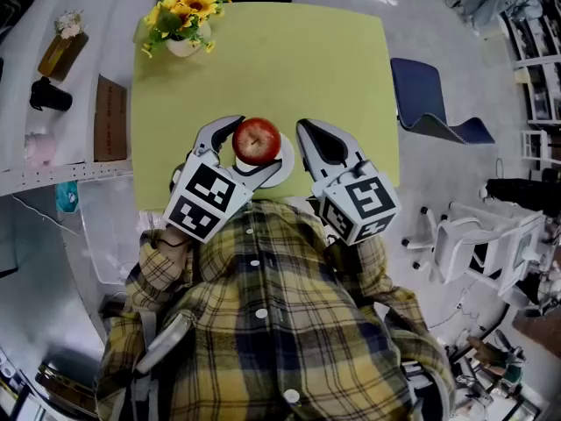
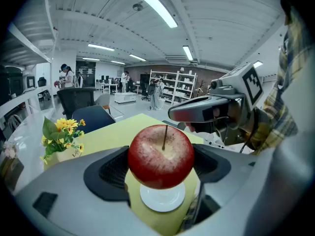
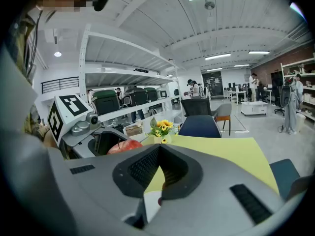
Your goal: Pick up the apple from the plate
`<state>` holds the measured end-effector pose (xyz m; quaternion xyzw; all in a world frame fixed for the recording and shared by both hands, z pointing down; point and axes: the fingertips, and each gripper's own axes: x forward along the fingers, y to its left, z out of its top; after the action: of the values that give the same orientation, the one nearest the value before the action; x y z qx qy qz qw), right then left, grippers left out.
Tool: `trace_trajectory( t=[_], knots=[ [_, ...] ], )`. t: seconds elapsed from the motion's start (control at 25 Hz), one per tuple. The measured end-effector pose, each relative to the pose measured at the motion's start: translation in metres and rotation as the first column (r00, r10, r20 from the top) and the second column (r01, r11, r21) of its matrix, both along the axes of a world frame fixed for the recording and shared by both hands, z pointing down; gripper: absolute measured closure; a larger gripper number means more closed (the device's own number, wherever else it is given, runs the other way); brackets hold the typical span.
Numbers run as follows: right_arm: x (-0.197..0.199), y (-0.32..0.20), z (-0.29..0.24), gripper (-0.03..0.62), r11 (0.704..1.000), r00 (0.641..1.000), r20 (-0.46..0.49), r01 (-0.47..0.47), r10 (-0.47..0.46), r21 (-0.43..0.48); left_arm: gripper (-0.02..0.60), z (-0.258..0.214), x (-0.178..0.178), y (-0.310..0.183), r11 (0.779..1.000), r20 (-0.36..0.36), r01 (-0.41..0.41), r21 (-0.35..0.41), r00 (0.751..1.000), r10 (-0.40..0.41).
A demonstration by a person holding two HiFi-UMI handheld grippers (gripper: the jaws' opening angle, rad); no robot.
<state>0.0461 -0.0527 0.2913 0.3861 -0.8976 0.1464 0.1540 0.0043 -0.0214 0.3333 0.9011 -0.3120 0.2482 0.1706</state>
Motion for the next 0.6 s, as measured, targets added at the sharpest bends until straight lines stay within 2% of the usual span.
trace_trajectory(
  t=[0.6],
  knots=[
    [-0.0007, 0.0052, 0.0058, 0.597, 1.0, 1.0, -0.005, 0.002, -0.002, -0.015, 0.173, 0.0024, -0.0043, 0.0022, 1.0, -0.002, 0.019, -0.004, 1.0, -0.019]
  ],
)
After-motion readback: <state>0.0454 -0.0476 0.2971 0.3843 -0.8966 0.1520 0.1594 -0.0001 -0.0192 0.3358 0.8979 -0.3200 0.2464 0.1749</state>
